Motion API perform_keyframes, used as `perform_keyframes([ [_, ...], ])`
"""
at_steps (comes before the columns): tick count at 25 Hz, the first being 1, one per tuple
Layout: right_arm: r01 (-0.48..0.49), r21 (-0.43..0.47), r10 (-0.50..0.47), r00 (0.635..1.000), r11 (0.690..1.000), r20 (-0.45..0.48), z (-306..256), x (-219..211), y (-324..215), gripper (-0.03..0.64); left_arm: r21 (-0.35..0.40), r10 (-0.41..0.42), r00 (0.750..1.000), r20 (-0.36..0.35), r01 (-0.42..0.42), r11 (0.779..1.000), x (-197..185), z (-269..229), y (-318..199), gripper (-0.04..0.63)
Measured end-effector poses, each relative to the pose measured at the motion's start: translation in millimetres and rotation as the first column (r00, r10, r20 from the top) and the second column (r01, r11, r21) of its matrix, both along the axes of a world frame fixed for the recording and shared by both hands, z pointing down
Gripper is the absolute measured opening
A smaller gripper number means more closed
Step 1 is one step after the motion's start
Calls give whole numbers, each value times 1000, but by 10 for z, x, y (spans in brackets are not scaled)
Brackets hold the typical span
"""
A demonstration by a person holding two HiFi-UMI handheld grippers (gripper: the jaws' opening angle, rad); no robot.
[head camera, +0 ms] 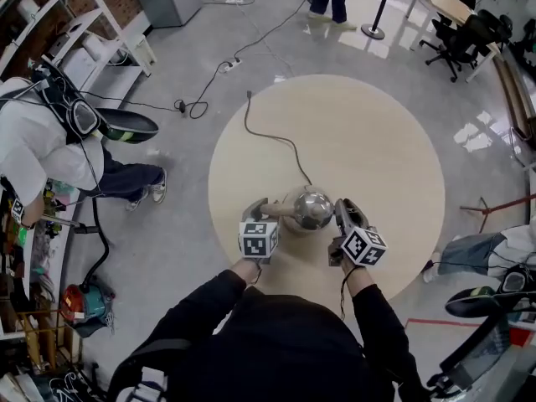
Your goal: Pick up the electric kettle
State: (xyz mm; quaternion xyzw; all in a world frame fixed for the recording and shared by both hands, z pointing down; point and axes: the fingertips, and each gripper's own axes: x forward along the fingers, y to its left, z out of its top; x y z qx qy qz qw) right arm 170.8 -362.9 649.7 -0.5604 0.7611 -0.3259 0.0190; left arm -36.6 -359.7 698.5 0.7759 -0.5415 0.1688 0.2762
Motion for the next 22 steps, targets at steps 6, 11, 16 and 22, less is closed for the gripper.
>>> perform_keyframes([
  [6,-7,6,7,1000,1000,6,-278,2,47,92,26,27,999,16,-28,999,6,-307,47,129],
  [11,2,25,-2,1000,1000,-2,-472,-7,152,92,48,50,999,22,-51,998,2,-517,124,128],
  [16,43,61,-41,998,997,-48,-596,-37,404,92,59,90,996,25,-91,994,10,-632,324,129],
  [22,73,74,-67,995,995,-78,-918,-100,727,89,62,107,994,6,-107,992,-32,-937,556,127],
])
